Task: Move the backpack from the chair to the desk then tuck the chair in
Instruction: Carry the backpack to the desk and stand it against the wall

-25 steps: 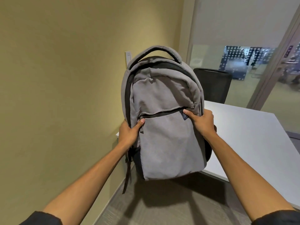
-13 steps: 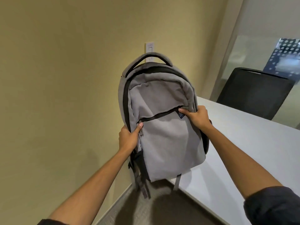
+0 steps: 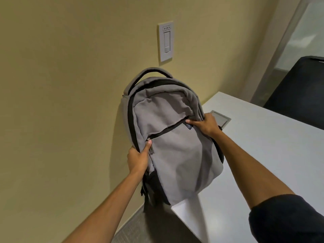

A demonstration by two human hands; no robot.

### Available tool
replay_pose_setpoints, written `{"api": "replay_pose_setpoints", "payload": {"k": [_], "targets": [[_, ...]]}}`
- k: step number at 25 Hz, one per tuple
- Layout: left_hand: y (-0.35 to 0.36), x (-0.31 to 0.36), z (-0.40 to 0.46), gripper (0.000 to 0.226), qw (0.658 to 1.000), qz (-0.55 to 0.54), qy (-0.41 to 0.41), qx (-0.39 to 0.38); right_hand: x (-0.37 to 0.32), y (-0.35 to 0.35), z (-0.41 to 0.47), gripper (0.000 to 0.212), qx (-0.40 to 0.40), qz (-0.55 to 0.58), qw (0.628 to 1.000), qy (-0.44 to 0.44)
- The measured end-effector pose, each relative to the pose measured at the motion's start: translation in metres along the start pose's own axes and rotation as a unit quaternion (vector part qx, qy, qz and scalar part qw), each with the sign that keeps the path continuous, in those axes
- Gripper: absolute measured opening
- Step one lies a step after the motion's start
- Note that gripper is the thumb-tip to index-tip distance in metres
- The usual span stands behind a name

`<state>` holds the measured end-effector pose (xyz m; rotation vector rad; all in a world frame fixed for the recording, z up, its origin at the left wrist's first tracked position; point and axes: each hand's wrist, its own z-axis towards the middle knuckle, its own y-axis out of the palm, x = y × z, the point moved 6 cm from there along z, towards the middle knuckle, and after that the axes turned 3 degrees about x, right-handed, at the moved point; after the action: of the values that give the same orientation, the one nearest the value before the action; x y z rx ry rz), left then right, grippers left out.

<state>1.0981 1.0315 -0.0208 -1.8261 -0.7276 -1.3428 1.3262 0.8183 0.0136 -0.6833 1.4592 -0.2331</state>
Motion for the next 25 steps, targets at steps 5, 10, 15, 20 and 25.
{"api": "replay_pose_setpoints", "payload": {"k": [5,10,15,20,25], "targets": [[0.012,-0.004,0.023,0.049,1.000,0.008,-0.006,0.029,0.003,0.017,0.038,0.079,-0.025,-0.002,1.000,-0.002],[0.023,-0.002,0.035,0.042,0.999,-0.014,-0.025,0.017,-0.007,0.019,0.063,0.067,-0.026,-0.007,0.999,-0.023],[0.015,-0.003,0.040,0.030,1.000,0.002,-0.019,0.014,-0.009,0.027,0.069,0.060,-0.039,-0.080,0.996,-0.031],[0.005,0.000,0.036,0.043,0.999,0.043,0.017,-0.012,-0.001,0.021,0.050,0.109,-0.029,-0.112,0.993,-0.026],[-0.001,0.001,0.023,0.052,0.995,0.078,0.050,-0.027,-0.010,0.005,0.018,0.094,-0.029,-0.110,0.990,-0.081]]}}
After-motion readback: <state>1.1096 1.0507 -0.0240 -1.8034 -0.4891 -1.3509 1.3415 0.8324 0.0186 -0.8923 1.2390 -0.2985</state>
